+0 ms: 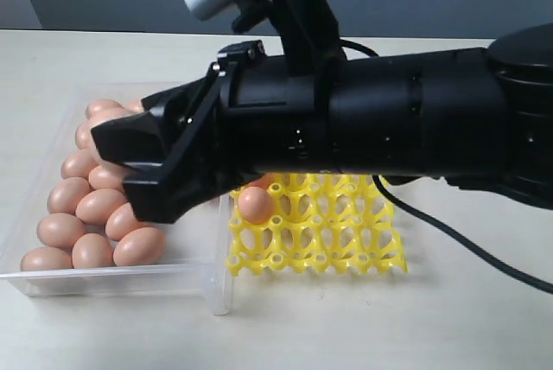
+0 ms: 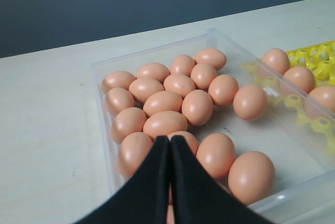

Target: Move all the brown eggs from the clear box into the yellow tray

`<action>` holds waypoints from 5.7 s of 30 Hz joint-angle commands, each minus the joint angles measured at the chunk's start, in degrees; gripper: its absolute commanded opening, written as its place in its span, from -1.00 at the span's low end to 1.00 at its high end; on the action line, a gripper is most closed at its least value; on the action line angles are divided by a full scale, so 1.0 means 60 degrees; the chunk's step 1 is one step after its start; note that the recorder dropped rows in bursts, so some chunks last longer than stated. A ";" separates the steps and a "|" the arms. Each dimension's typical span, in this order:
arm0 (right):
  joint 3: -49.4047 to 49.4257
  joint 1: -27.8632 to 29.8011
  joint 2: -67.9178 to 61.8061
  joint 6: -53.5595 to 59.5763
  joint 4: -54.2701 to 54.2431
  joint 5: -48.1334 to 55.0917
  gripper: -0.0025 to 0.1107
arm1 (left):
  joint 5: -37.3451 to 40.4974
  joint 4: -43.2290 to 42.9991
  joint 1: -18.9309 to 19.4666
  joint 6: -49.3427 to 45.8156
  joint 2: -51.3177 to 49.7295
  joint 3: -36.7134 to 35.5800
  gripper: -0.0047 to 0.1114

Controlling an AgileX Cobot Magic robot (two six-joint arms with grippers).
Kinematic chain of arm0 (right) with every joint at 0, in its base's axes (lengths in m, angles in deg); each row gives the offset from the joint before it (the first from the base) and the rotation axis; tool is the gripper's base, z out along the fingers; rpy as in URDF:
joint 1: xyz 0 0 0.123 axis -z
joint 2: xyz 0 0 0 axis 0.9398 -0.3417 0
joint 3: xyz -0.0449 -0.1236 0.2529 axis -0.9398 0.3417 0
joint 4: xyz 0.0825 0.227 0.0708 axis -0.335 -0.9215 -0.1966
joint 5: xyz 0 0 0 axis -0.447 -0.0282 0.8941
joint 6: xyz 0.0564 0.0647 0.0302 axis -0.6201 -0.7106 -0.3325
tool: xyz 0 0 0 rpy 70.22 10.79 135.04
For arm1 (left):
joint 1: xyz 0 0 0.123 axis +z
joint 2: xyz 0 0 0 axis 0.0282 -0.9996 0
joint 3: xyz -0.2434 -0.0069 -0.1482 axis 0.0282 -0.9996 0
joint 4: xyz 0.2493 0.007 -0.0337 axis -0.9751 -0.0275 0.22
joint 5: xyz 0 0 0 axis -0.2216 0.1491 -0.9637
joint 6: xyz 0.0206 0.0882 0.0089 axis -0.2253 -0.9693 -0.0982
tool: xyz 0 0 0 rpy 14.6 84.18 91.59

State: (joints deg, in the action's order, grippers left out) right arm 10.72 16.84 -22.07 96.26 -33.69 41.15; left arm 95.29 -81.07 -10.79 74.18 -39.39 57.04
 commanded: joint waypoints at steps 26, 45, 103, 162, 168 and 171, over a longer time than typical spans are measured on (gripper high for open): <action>0.1353 -0.0066 0.0007 -1.3133 1.3246 -0.6772 -0.96 | -0.0116 0.0052 0.0057 0.0001 0.0047 -0.0038 -0.91; 0.6116 -0.1704 -0.1539 -1.9322 1.5063 -1.2855 -0.96 | -0.0116 0.0052 0.0057 0.0001 0.0047 -0.0038 -0.91; 0.4592 -0.0912 -0.6176 -1.9403 1.4231 -1.4870 -0.04 | -0.0116 0.0052 0.0057 0.0001 0.0047 -0.0038 -0.91; -0.6863 -0.0878 -0.7135 -0.9952 1.7205 0.2469 -0.10 | -0.0116 0.0052 -0.0058 -0.0029 0.0047 -0.0038 -0.91; -0.6994 -0.1760 -0.7284 -0.8792 1.7155 0.2397 -0.20 | -0.0116 0.0052 -0.0058 -0.0029 0.0047 -0.0038 -0.91; -0.6994 -0.1860 -0.7610 -0.8792 1.7257 0.2375 -0.34 | -0.0116 0.0052 -0.0058 -0.0029 0.0047 -0.0038 -0.91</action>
State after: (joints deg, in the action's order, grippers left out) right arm -31.05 5.92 -66.07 42.62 69.44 55.48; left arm 95.29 -81.07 -10.79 73.96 -39.39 57.04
